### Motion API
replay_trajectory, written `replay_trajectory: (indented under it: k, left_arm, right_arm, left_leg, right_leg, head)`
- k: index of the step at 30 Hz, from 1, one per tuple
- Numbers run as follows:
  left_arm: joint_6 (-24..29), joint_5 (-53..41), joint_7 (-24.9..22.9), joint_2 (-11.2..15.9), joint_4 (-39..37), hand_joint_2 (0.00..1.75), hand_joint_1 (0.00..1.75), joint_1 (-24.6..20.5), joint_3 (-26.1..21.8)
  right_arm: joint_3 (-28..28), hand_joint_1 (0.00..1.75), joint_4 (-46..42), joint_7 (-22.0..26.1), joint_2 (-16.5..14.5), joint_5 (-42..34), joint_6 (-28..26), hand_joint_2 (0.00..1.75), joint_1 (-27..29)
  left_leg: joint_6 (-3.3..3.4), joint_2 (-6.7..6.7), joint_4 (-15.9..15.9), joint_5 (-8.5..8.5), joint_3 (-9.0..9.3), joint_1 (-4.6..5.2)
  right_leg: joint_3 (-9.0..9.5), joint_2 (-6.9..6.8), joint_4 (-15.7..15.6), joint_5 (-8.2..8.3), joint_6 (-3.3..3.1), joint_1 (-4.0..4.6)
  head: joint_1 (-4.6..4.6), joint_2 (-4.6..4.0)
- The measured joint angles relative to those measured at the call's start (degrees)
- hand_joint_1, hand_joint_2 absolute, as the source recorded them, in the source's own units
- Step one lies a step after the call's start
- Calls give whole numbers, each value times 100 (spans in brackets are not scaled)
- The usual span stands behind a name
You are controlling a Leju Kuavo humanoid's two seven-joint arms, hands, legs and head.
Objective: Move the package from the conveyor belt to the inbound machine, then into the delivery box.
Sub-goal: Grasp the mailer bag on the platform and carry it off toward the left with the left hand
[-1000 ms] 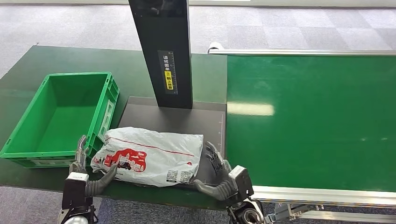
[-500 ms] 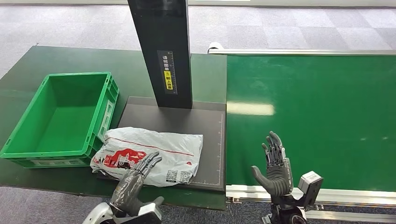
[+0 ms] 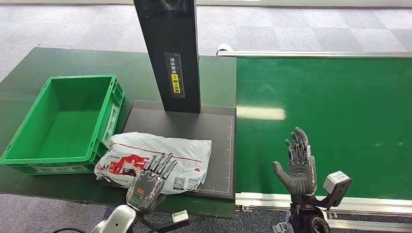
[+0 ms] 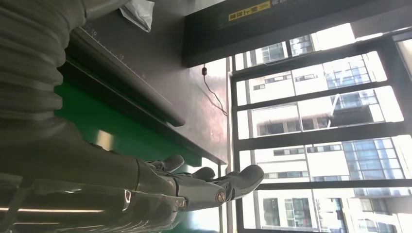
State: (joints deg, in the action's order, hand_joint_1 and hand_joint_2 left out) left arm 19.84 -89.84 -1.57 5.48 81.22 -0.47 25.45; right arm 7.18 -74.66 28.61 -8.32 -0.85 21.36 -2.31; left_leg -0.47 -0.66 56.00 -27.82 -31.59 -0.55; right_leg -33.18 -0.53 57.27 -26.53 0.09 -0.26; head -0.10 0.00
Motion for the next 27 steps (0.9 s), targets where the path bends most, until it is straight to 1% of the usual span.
replay_trajectory:
  k: [3, 4, 7, 8, 17, 27]
  left_arm:
    - [75, 0, 200, 3, -73, 175, 2, -60, -61]
    - [91, 1, 234, 3, -89, 175, 41, -70, -87]
    - [114, 2, 273, 2, -127, 175, 170, -67, -160]
    - [112, 2, 300, 0, -138, 175, 175, -58, -185]
    - [105, 147, 667, -75, -320, 175, 175, -19, -398]
    - [120, 261, 778, -118, -341, 175, 175, -36, -471]
  right_arm:
    - [46, 0, -77, -24, -38, 62, -16, 175, 3]
    - [61, 0, -97, -25, -46, 71, -24, 175, 9]
    - [100, 0, -141, -14, -56, 74, -43, 175, 51]
    - [109, 0, -153, -5, -57, 74, -53, 175, 69]
    - [142, 0, -292, 44, -60, 77, -151, 175, 156]
    - [156, 0, -418, 42, -60, 87, -194, 175, 229]
  left_leg:
    - [1, 3, 0, 2, -2, 0]
    - [1, 2, 0, 3, -2, 0]
    - [1, 1, 0, 9, -2, 0]
    - [0, 1, 0, 11, -2, 0]
    - [-2, 3, -1, 34, -5, -1]
    - [-2, 3, -1, 50, -7, 0]
  right_leg:
    - [0, -7, -1, -2, 2, 0]
    - [0, -7, -1, -1, 1, 0]
    - [0, -6, -1, 6, 0, 0]
    - [0, -5, -1, 9, -1, 0]
    - [-5, -6, -2, 27, -11, 2]
    - [-6, -6, -2, 46, -7, 2]
  head:
    - [0, 0]
    - [0, 0]
    - [1, 0]
    - [1, 0]
    - [0, 0]
    - [0, 0]
